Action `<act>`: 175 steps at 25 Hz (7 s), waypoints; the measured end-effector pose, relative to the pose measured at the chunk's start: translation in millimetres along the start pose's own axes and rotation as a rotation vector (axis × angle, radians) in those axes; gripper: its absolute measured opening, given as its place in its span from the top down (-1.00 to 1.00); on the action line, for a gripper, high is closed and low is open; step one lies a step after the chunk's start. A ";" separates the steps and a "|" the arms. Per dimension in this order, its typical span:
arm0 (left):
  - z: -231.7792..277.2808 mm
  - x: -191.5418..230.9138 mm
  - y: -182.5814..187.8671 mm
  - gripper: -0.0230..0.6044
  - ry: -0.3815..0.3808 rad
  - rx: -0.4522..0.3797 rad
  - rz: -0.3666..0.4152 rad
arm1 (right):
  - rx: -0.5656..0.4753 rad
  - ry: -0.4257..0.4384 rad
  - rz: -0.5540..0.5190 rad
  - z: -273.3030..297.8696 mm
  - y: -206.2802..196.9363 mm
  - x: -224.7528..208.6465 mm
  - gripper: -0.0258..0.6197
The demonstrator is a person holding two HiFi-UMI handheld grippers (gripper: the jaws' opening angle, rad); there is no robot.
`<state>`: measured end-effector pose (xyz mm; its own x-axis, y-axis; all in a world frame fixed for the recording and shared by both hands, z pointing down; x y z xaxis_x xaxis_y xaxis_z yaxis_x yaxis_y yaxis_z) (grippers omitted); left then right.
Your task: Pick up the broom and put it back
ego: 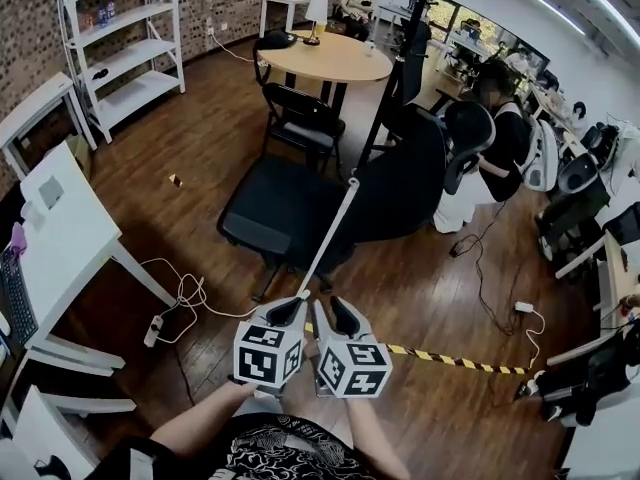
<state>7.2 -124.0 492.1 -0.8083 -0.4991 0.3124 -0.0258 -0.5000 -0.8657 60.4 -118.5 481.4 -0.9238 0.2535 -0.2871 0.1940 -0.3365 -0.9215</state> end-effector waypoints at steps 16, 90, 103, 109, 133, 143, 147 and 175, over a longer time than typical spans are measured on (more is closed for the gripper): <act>44.1 58.1 36.3 0.86 -0.044 -0.001 -0.009 | -0.024 -0.083 0.022 83.8 19.9 -16.5 0.51; 189.9 123.6 108.7 0.86 0.087 0.006 -0.003 | 0.120 -0.254 -0.002 264.5 -4.3 -200.5 0.62; 144.1 119.4 101.8 0.91 0.091 -0.079 0.009 | -0.007 -0.200 -0.101 197.9 48.0 -141.5 0.62; 120.3 111.0 99.6 0.91 0.071 -0.126 0.024 | -0.092 -0.168 -0.139 160.6 85.3 -108.0 0.62; 70.8 91.7 89.7 0.91 0.050 -0.184 0.087 | -0.234 -0.102 -0.187 86.8 123.7 -32.1 0.63; 83.8 90.3 98.6 0.91 0.044 -0.185 0.096 | -0.171 -0.113 -0.189 115.5 102.7 -51.5 0.62; 90.7 94.8 100.9 0.91 0.049 -0.176 0.098 | -0.141 -0.119 -0.183 132.3 90.5 -62.7 0.62; 157.2 103.4 115.7 0.91 0.048 -0.104 0.118 | 0.046 -0.151 -0.111 236.8 10.2 -133.2 0.61</act>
<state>13.1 -344.8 485.7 -0.8362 -0.5147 0.1894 0.0122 -0.3627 -0.9318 107.2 -370.5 572.2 -0.9784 0.1539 -0.1383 0.0757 -0.3556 -0.9316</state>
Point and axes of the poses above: the fingertips, and each gripper's own axes: z forward along the fingers, x to its left, y out of its top, the point moved 1 cm from there along -z, backward along the fingers, and after that the axes turned 4 degrees about -x, right-handed, at the moved point
